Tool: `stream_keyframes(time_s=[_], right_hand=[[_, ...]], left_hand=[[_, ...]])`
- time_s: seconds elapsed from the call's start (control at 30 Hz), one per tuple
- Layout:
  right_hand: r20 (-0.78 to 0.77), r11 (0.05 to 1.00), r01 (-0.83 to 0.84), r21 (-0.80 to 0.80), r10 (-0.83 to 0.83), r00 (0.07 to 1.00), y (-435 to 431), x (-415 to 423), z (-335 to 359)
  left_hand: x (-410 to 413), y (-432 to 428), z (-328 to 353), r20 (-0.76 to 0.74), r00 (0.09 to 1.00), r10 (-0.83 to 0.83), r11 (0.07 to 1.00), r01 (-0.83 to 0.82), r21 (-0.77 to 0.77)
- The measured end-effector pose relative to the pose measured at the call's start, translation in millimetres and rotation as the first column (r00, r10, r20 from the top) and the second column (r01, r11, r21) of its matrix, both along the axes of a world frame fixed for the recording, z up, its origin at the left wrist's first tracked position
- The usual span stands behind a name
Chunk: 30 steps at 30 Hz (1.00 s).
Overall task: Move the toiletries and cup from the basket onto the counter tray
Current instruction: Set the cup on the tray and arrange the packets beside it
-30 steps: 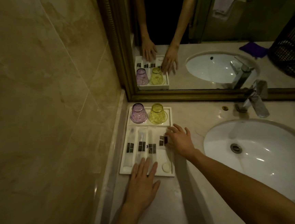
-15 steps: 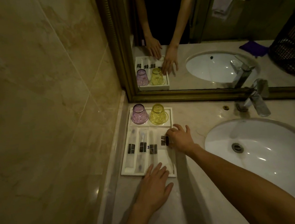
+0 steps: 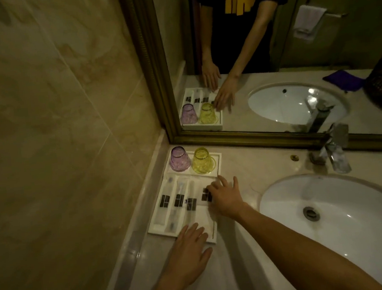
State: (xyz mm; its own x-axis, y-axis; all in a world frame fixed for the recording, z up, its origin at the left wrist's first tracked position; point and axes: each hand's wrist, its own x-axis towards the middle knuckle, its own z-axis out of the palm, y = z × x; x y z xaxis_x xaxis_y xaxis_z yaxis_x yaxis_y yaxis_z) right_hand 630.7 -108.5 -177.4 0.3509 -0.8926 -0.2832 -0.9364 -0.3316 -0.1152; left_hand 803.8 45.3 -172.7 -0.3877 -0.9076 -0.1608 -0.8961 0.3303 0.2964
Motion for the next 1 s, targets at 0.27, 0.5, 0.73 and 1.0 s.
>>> stream_keyframes(time_s=[0.27,0.5,0.73,1.0], right_hand=[[0.245,0.991,0.134,0.013,-0.133,0.960,5,-64,45],[0.304,0.987,0.161,-0.019,-0.148,0.941,19,-124,89],[0.344,1.000,-0.004,-0.008,0.007,0.939,34,-97,63],[0.179,0.987,-0.158,-0.001,0.156,0.971,26,3,18]], left_hand=[[-27,-36,12,-0.125,0.935,0.332,0.934,-0.344,-0.098],[-36,-159,49,-0.230,0.845,0.482,0.868,-0.497,-0.007],[-41,-247,59,-0.069,0.945,0.320,0.945,-0.323,-0.048],[-36,-280,45,-0.022,0.980,0.197,0.980,-0.197,0.001]])
